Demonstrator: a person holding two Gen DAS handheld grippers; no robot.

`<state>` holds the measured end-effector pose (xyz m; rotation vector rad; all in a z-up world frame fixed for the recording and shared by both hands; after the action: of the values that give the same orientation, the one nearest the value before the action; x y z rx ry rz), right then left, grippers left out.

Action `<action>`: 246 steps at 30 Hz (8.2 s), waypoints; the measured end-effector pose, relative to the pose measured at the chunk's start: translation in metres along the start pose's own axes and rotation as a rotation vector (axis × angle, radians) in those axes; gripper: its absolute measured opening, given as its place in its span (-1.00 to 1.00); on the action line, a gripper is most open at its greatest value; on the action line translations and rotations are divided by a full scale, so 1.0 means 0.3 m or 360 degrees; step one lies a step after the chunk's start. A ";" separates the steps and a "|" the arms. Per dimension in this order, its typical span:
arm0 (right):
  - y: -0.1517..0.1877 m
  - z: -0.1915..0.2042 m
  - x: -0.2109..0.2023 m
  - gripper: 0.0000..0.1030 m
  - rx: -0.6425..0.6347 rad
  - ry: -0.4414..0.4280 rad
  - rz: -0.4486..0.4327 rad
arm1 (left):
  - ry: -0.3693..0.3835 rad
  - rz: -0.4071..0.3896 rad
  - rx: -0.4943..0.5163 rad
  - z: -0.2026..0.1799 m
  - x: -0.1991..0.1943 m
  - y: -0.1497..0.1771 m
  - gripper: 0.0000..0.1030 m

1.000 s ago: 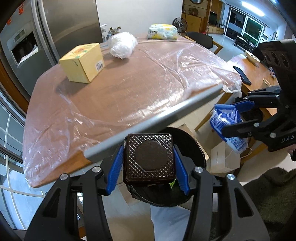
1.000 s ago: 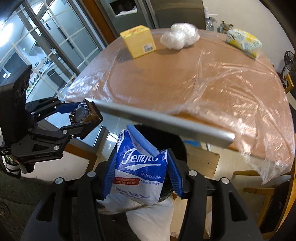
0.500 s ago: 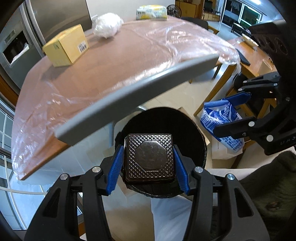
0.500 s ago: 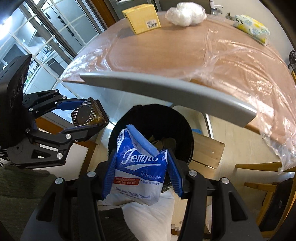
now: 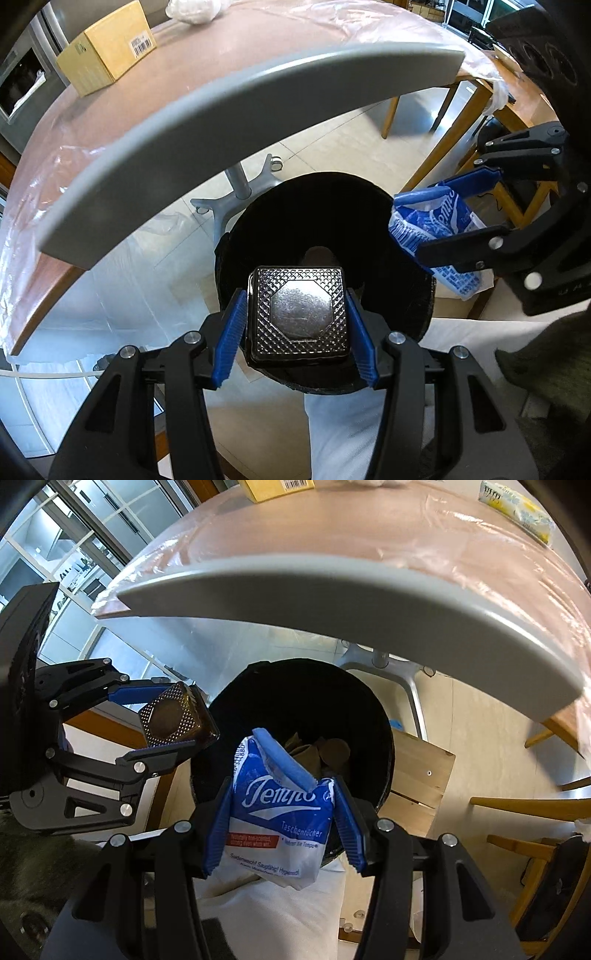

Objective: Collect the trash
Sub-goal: 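Open both tools to drop the coaster and Tempo pack into the bin, then raise both open tools back toward the remaining items on the table, then grasp the yellow box with the left tool while the right tool grasps the plastic bag bundle, then carry the yellow box and plastic bag bundle off the table over the bin, then open both tools to drop the box and plastic bags into the bin, then raise both open tools back over the table toward the floral tissue pack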

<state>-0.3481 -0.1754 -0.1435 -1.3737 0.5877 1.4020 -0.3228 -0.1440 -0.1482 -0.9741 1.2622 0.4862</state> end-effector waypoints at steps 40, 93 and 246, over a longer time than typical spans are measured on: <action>-0.520 -0.267 -0.504 0.86 0.0218 0.0340 -0.0659 | -0.0192 -0.0676 -0.0255 0.344 -0.400 -0.451 0.92; -0.960 -0.487 -0.167 0.13 0.0493 0.0078 -0.0497 | -0.0071 -0.0571 -0.0328 0.589 -0.106 -0.810 0.76; -0.459 -0.892 -0.465 0.92 0.0911 0.0632 -0.0679 | -0.0405 -0.0650 -0.0841 0.821 -0.223 -0.658 0.95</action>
<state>-0.1420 -0.4103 -0.0318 -1.2089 0.8190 0.5550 -0.0488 -0.0333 -0.0187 -1.5209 0.6848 0.6109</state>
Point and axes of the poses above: each gripper's, at about its wrist camera, not at the fingertips, and x roughly the way its jaws point, z to its left, y to its underside, the point moved 10 cm from there along x, roughly the way its jaws point, and after that the axes turned 8 degrees about -x, right-handed, at the moved point
